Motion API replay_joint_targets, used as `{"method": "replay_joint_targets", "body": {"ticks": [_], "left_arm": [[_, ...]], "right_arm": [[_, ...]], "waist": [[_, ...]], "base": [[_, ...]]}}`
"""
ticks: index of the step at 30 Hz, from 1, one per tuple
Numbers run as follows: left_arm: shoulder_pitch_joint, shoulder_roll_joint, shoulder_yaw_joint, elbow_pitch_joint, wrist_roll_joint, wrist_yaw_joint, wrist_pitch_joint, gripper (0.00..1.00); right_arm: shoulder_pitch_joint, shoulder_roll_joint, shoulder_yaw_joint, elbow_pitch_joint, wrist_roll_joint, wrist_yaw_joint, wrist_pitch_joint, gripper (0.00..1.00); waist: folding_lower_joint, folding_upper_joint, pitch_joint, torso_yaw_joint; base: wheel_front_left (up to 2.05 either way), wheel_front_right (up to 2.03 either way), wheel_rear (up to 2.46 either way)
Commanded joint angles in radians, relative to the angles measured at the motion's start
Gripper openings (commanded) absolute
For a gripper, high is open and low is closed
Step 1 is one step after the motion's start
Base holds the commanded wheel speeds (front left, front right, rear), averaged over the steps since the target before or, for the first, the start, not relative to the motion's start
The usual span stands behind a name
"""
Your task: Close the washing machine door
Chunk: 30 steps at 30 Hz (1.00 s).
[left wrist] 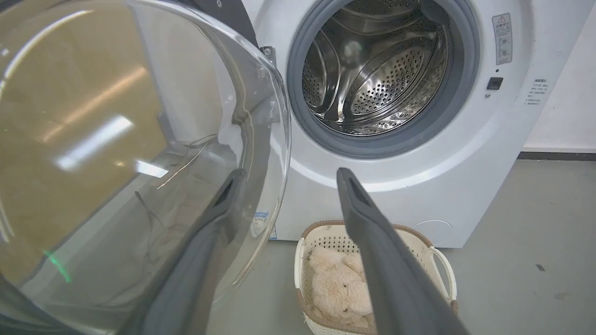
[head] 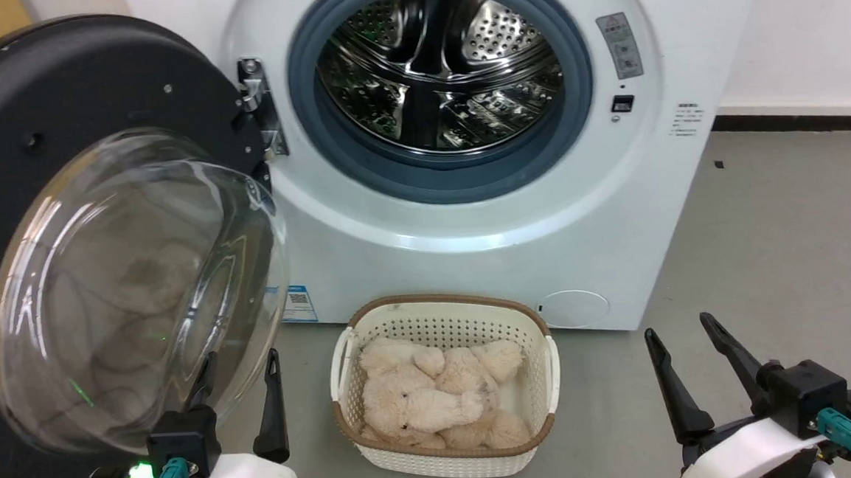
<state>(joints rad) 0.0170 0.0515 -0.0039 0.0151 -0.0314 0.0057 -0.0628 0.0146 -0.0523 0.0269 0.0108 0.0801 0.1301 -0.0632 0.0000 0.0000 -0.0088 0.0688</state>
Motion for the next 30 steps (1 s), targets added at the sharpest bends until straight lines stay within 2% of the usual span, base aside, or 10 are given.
{"method": "replay_joint_targets", "body": {"ticks": [1,30], "left_arm": [[0.008,0.0,0.004,0.002,-0.009,-0.003,-0.011,1.0],[0.03,-0.001,0.021,-0.007,-0.026,0.003,-0.073,1.0]], "right_arm": [[0.01,0.001,0.006,0.002,0.009,0.0,-0.011,1.0],[0.018,0.001,0.063,0.027,0.076,0.0,-0.073,1.0]], "waist": [[0.0,0.0,-0.002,0.011],[0.0,0.0,-0.021,0.182]], "base": [[0.0,0.0,0.0],[0.0,0.0,0.0]]}}
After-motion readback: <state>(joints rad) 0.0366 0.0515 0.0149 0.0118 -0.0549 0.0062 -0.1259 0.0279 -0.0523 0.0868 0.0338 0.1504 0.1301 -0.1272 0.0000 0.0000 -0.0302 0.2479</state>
